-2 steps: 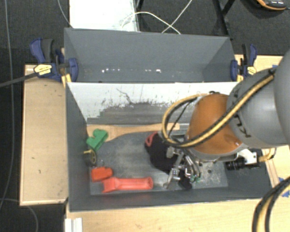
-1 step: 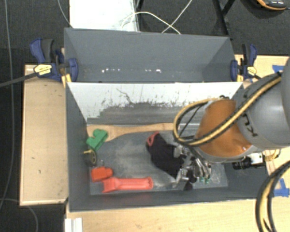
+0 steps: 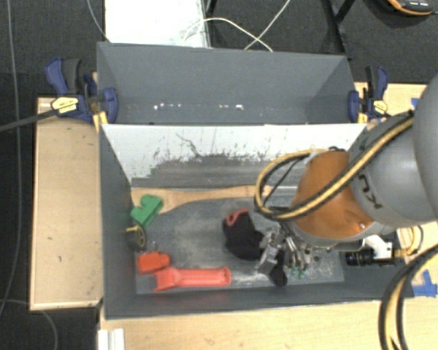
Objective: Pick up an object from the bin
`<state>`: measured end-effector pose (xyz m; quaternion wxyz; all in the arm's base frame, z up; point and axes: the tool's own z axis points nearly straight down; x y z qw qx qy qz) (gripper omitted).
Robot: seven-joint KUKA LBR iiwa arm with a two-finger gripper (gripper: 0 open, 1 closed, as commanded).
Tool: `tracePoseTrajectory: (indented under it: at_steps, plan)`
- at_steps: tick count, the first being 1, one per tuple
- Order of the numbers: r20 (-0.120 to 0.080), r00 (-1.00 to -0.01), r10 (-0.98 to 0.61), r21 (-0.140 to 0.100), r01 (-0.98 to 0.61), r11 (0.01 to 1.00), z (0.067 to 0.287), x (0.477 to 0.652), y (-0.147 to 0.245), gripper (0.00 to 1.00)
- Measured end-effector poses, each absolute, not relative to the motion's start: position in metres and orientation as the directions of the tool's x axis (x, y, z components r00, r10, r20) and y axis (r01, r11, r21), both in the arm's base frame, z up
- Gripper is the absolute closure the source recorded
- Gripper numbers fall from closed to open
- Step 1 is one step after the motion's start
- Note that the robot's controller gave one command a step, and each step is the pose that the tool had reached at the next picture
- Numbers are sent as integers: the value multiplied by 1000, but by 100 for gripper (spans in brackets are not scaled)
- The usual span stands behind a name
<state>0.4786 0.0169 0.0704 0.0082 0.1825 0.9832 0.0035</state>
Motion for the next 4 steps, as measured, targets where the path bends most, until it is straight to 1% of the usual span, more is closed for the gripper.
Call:
tracePoseTrajectory:
  at_steps: [1, 2, 3, 4]
  plan:
    - [-15, -933, 359, 10, 359, 933, 70, 479, 17, 100]
    - [-12, -934, 358, 9, 358, 934, 87, 478, 17, 100]
    - [-14, -934, 356, 10, 356, 934, 106, 478, 17, 100]
    - [-10, -935, 354, 8, 354, 935, 141, 477, 17, 100]
